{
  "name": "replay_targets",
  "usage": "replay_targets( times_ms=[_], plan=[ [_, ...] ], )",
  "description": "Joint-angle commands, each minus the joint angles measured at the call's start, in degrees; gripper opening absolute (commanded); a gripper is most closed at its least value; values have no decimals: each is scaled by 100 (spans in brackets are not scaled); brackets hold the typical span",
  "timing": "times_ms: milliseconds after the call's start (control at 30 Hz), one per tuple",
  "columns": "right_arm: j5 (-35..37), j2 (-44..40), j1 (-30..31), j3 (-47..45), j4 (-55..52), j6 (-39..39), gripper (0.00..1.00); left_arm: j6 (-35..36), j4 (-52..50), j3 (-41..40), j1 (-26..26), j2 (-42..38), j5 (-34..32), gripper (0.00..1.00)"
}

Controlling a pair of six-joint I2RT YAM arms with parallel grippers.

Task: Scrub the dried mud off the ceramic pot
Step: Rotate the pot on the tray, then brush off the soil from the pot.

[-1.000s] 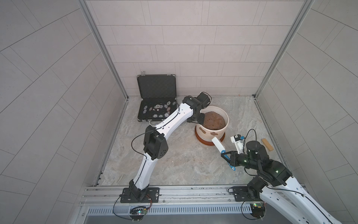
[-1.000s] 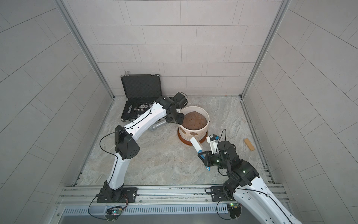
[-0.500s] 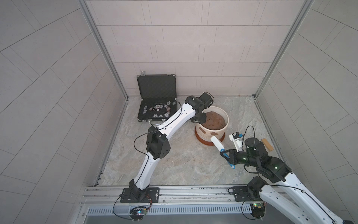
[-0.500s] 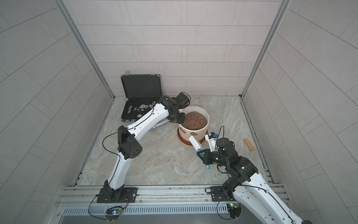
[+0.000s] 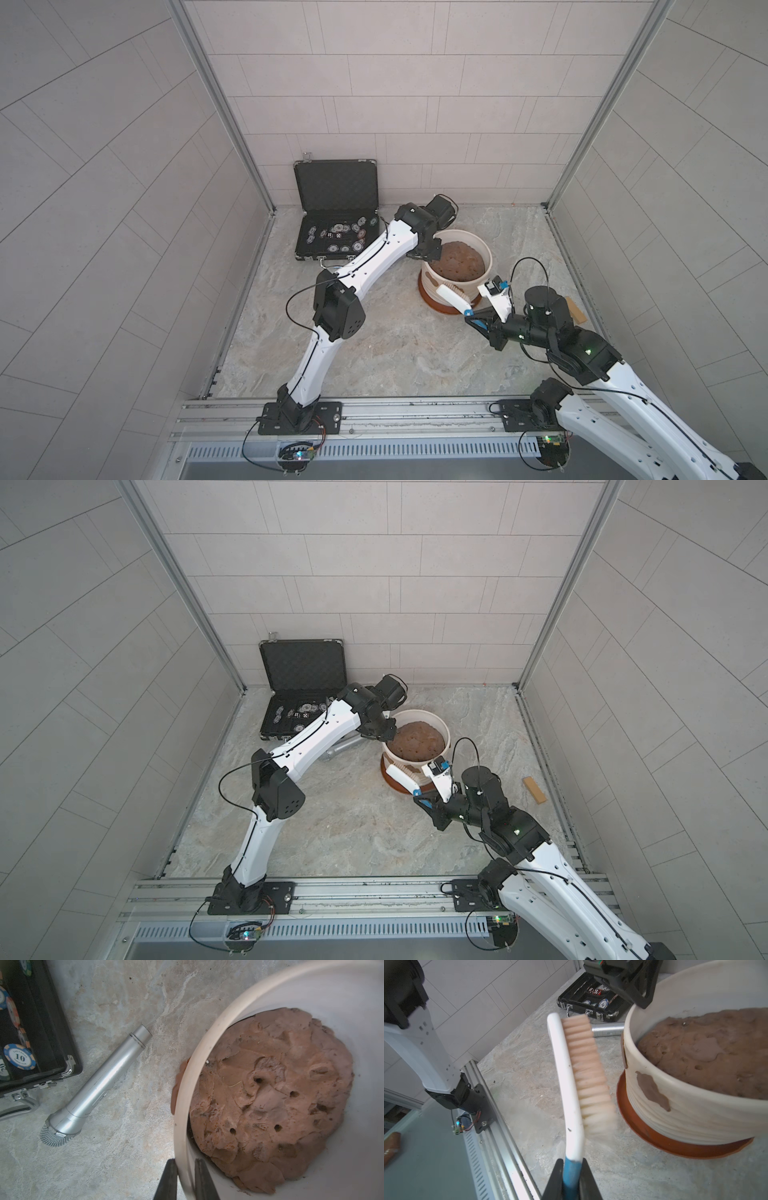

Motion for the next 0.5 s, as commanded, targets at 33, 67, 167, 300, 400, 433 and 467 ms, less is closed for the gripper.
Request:
replay_targets(
  times_ms=[33,67,167,300,400,433,467],
  plan=[
    [249,253,14,-11,502,-936,0,821,-221,97,-48,-125,760,14],
    [256,336,14,40,375,-1015,0,874,-238,99,-49,-141,818,16],
    [199,485,23,45,321,-1134,0,955,-278,99,-31,-221,940,32],
    [306,671,85,34,664,-875,0,1014,-277,59,91,-571,973,44],
    [1029,846,483,101,1171,4,0,1067,-246,-123,266,-965,1033,50],
    [1357,884,644,101,1294,348,0,1053,-230,-204,333,-1097,1041,50],
    [1848,924,835,111,1337,665,0,1057,-212,-307,412,-1234,1063,50]
  ],
)
